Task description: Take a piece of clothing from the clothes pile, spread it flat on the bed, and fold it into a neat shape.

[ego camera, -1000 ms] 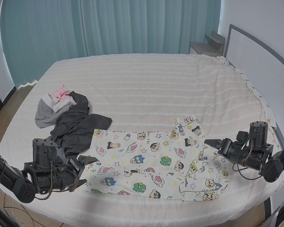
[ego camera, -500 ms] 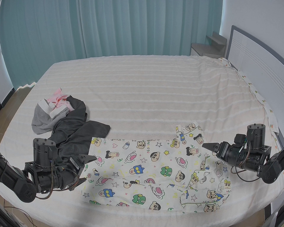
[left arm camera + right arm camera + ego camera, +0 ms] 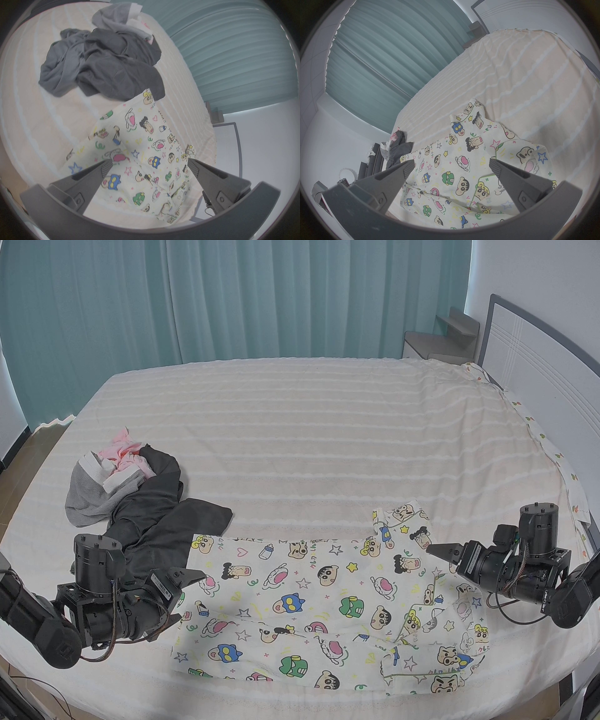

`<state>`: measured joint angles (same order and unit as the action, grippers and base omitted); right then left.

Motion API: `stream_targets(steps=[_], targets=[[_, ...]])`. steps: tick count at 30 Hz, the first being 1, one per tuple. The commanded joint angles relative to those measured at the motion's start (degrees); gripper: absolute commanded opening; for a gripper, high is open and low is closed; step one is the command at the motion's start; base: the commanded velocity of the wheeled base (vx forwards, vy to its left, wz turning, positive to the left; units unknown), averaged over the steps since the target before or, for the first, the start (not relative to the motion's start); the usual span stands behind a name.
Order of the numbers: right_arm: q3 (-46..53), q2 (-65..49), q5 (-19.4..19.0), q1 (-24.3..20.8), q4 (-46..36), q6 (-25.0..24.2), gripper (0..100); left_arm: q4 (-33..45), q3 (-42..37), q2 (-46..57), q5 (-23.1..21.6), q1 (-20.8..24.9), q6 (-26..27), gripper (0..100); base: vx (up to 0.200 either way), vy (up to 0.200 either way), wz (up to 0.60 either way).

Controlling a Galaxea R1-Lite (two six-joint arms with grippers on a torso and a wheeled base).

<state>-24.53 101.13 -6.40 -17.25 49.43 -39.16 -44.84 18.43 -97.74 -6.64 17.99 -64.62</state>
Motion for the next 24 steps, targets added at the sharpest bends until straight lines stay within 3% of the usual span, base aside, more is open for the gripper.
stream_targets(steps=[1, 5, 7, 8, 10, 14, 17, 24], targets=[[-0.1, 0.6, 0.0, 0.0, 0.0, 0.0, 100, -2.4, 0.6, -1.4, 2.1, -0.6, 2.9, 100, 0.0, 0.0, 0.0], [-0.1, 0.2, 0.0, 0.1, 0.0, 0.0, 100, -5.6, 2.1, -2.3, 2.4, -2.8, 11.2, 100, 0.0, 0.0, 0.0], [0.0, 0.1, 0.0, 0.0, 0.0, 0.0, 100, -5.3, 6.9, -5.0, 2.5, -6.2, 20.2, 100, 0.0, 0.0, 0.0], [0.0, 0.1, 0.0, 0.0, 0.0, 0.0, 100, -5.3, 7.2, -5.2, 2.5, -6.4, 20.9, 100, 0.0, 0.0, 0.0], [0.0, -0.1, 0.0, -0.1, 0.0, 0.0, 100, -5.3, 12.8, -10.3, 2.3, -10.3, 30.3, 100, 0.0, 0.0, 0.0], [0.1, -0.4, 0.1, -0.1, 0.0, 0.0, 100, -5.1, 20.1, -18.8, 2.4, -13.1, 43.7, 100, 0.0, 0.0, 0.0], [0.2, -0.3, 0.1, 0.0, 0.0, 0.0, 100, -2.7, 25.0, -23.4, 2.4, -12.8, 46.6, 100, 0.0, 0.0, 0.0], [0.2, -0.3, 0.0, 0.2, 0.0, 0.0, 100, 5.6, 31.3, -25.4, 1.6, -11.3, 46.3, 100, 0.0, 0.0, 0.0]])
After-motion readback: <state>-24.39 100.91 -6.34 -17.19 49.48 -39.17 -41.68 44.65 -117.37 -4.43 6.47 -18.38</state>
